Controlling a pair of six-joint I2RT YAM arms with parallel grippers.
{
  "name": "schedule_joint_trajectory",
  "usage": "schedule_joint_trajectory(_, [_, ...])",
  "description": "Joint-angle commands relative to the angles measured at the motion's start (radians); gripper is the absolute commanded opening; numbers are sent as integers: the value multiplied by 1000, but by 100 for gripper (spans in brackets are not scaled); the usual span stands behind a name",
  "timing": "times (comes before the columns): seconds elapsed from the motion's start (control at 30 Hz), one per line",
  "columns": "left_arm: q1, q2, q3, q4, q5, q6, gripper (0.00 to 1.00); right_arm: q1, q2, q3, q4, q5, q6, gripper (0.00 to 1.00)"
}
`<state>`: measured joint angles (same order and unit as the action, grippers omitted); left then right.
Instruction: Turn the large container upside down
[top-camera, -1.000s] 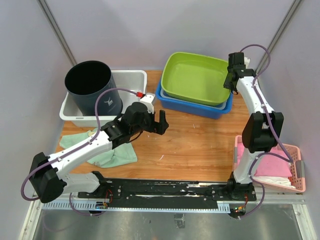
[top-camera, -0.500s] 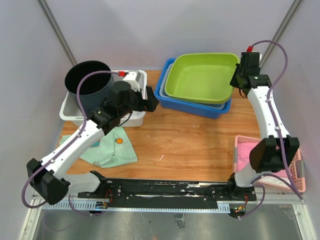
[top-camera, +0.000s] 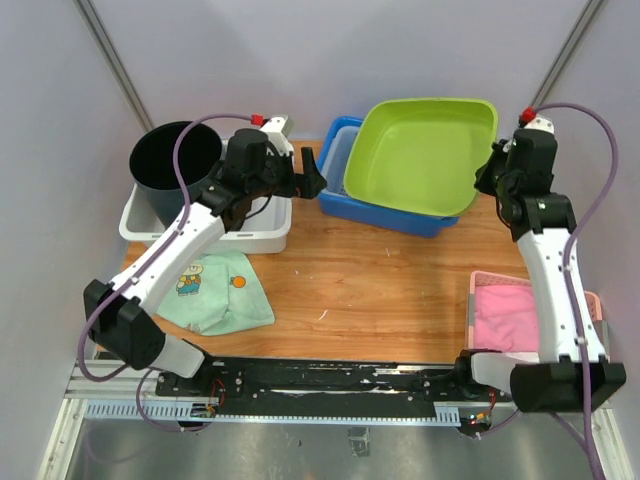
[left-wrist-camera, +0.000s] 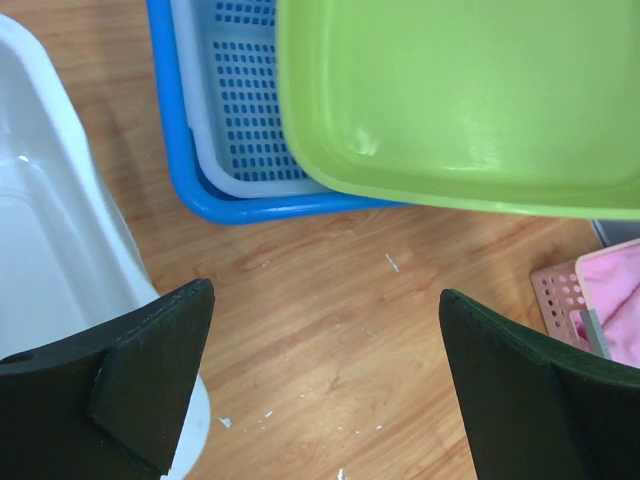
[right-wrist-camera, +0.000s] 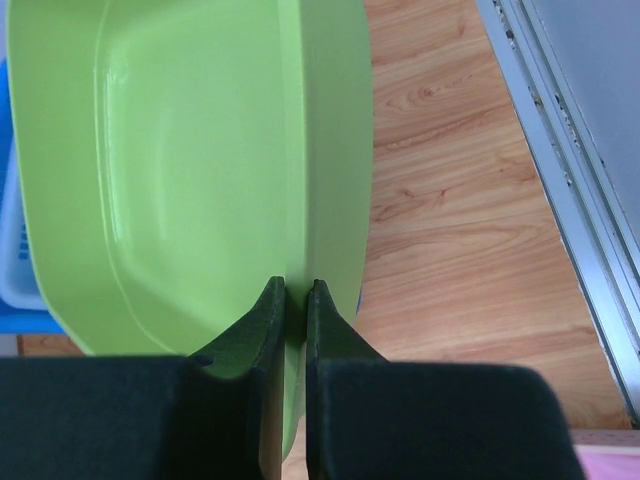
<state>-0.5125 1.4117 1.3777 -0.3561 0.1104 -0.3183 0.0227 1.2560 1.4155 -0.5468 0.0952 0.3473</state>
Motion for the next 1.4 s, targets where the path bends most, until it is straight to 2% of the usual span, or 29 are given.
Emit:
schedule_joint_trajectory(0.0, [52,69,72,41,158,-2,99,-18,-175,-42,-24,-98,8,1])
schedule_joint_trajectory(0.17, [51,79,78,23,265,16,99,-18,-387,-165,-92,-185,37,1])
schedule_joint_trajectory(0.27, [50,56,22,41,337,-1,99,-18,-482,-231,-126,-261,64,1])
schedule_joint_trajectory(0.37, [46,11,-54,60,346,-12,99,-18,-523,-278,-143,-358,118,1])
schedule_joint_trajectory(0.5, [43,-67,-149,31,278,-18,99,-18,-555,-328,-138,-398,160,1])
schedule_joint_trajectory(0.73, [-4,-225,-285,-68,52,-75,99,-18,-566,-395,-139,-454,201,1])
schedule_joint_trajectory(0.93, [-90,-290,-348,-76,-19,-138,99,-17,-605,-561,-85,-520,288,1])
schedule_joint_trajectory(1.13, [-131,-286,-335,-77,-36,-146,99,-15,-660,-739,-64,-508,333,1])
schedule_joint_trajectory(1.17, [-132,-289,-335,-79,-41,-148,99,-15,-659,-754,-60,-515,329,8])
schedule_joint_trajectory(1.27, [-133,-302,-335,-94,-54,-141,99,-15,-636,-748,-89,-494,279,45])
schedule_joint_trajectory(1.3, [-132,-306,-332,-109,-62,-136,99,-15,-620,-723,-116,-470,248,55])
schedule_joint_trajectory(1.37, [-132,-314,-324,-150,-92,-131,99,-15,-593,-658,-172,-418,186,65])
